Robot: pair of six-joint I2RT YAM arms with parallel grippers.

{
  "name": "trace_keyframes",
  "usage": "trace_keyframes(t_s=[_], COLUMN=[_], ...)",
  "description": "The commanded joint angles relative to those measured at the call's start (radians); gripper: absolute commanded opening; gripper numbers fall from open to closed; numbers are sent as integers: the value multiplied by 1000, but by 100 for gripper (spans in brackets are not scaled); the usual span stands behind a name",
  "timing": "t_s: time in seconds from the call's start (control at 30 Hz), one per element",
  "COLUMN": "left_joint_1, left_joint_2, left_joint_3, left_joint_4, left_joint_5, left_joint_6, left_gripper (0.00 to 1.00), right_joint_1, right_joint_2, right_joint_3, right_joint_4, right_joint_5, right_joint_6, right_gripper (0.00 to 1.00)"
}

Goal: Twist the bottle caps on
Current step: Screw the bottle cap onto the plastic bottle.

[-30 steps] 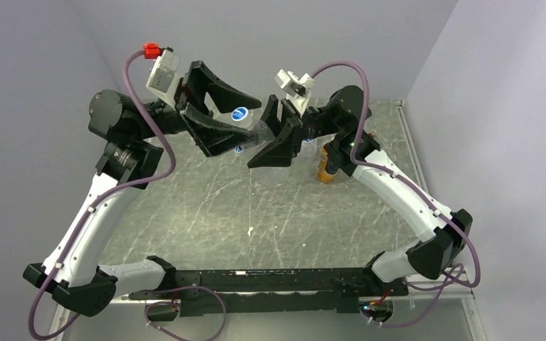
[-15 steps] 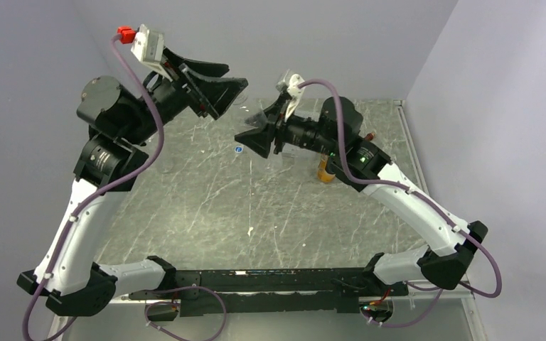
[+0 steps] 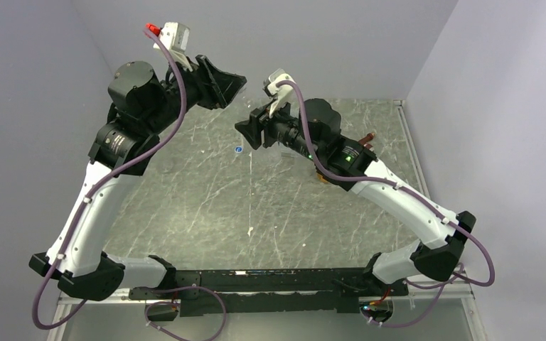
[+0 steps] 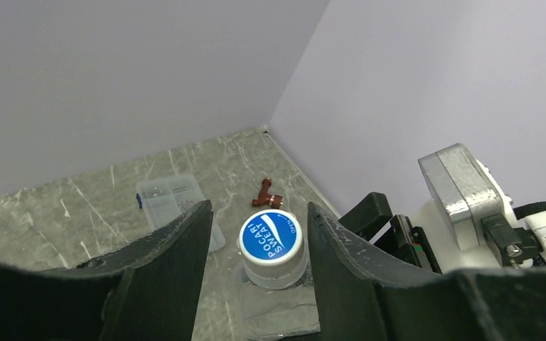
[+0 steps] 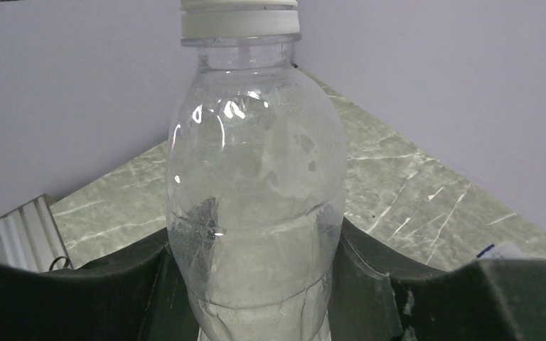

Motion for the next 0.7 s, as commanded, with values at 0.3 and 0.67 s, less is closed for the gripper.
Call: trace_keyframes(t_s=[0.3, 0.67], left_joint_1=[0, 0], left_joint_2=[-2, -17], left_joint_3=[45, 21], left_joint_4=[-15, 3], left_joint_5=[-22, 202], left_joint_6=[1, 52], left_gripper=[32, 0], right_joint_1=[37, -128], right_joint_2=[42, 0], right_joint_3=[112, 72], right_joint_4=[-16, 64], right_joint_5=[102, -544], right_joint_6=[-55, 61], right_gripper=[24, 22])
